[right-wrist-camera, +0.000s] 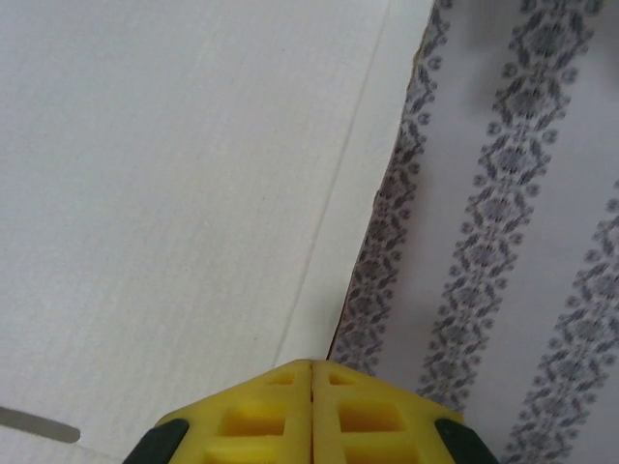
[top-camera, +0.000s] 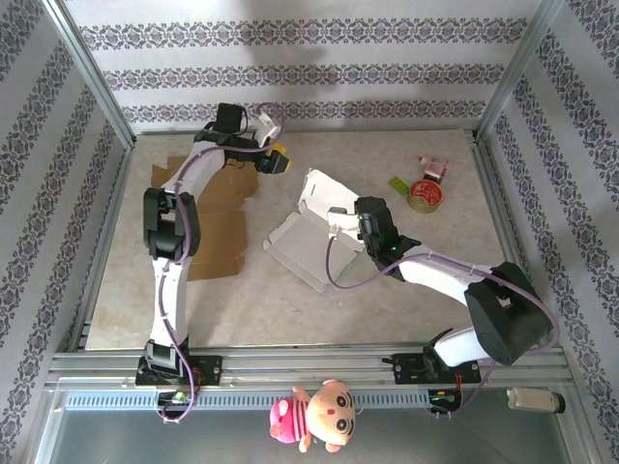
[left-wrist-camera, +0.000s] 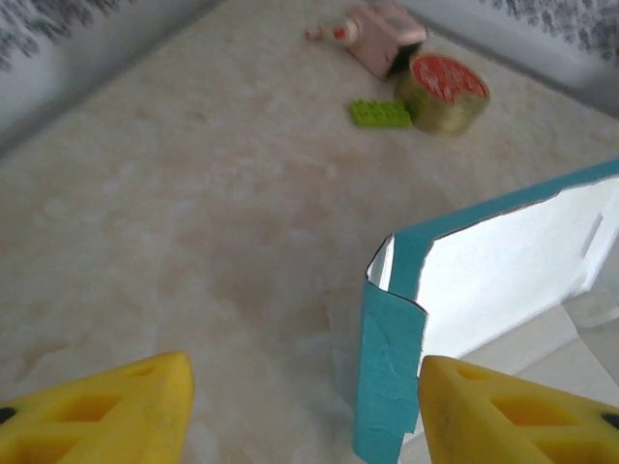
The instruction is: Fold the paper box
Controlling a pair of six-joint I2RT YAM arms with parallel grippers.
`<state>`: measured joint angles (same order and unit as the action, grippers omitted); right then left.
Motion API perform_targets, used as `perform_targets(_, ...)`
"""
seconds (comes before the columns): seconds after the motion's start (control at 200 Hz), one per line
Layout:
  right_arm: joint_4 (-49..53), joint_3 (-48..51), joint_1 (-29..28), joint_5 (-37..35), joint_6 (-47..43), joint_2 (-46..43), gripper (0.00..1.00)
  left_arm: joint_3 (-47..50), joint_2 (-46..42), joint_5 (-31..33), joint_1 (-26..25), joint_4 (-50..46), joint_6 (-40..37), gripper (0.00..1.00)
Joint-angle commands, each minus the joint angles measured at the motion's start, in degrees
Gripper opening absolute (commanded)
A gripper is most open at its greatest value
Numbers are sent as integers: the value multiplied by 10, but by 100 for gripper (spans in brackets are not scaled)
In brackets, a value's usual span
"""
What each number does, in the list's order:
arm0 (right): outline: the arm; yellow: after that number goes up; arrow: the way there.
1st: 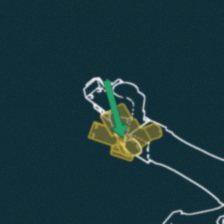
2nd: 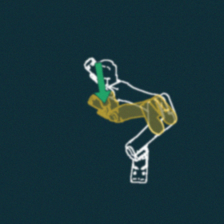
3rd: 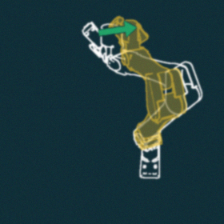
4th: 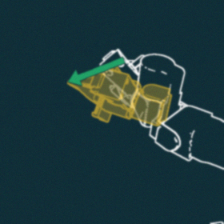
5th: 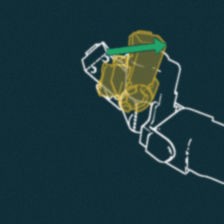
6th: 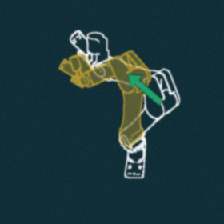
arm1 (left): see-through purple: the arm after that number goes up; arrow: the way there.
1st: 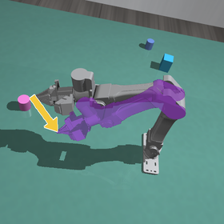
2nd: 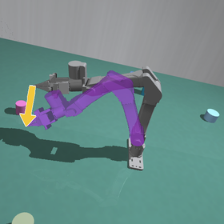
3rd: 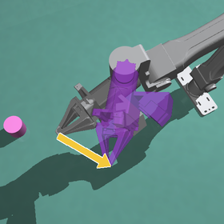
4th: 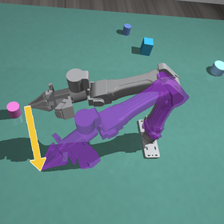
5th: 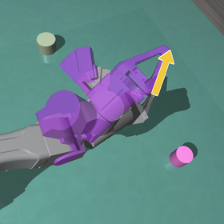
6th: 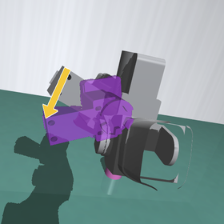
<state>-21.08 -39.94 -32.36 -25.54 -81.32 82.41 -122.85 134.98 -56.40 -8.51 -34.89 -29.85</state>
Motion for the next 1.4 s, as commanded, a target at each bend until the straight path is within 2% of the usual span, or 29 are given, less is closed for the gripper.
perform_targets(0.0,-42,-10,1,25,-41,15,8,-82,56,-30,-14,-235,-136,60)
perform_targets(0.045,-43,-13,0,25,-41,20,8,-98,69,-17,-18,-259,-161,60)
perform_targets(0.155,-45,-17,-4,26,-45,29,8,-98,77,-2,-19,-252,-178,58)
perform_targets(0.43,-46,-19,-10,31,-47,32,8,-95,86,-29,-24,-222,-169,54)
perform_targets(0.655,-44,-21,-14,37,-50,27,8,-96,97,0,-29,-210,-170,51)
perform_targets(0.735,-42,-20,-13,37,-50,27,8,-95,91,9,-24,-209,-168,57)
perform_targets(0.844,-41,-17,-12,37,-50,28,8,-76,65,-23,-11,-198,-168,70)
perform_targets(0.949,-42,-15,-12,38,-48,30,9,-25,27,-40,2,-162,-164,74)
perform_targets(1.079,-44,-15,-11,39,-48,34,8,32,-8,-69,26,-99,-137,72)
perform_targets(1.149,-43,-16,-11,40,-47,35,9,45,-11,-62,33,-75,-122,69)
perform_targets(1.394,-44,-17,-11,40,-47,34,8,4,34,-22,32,-82,-99,64)
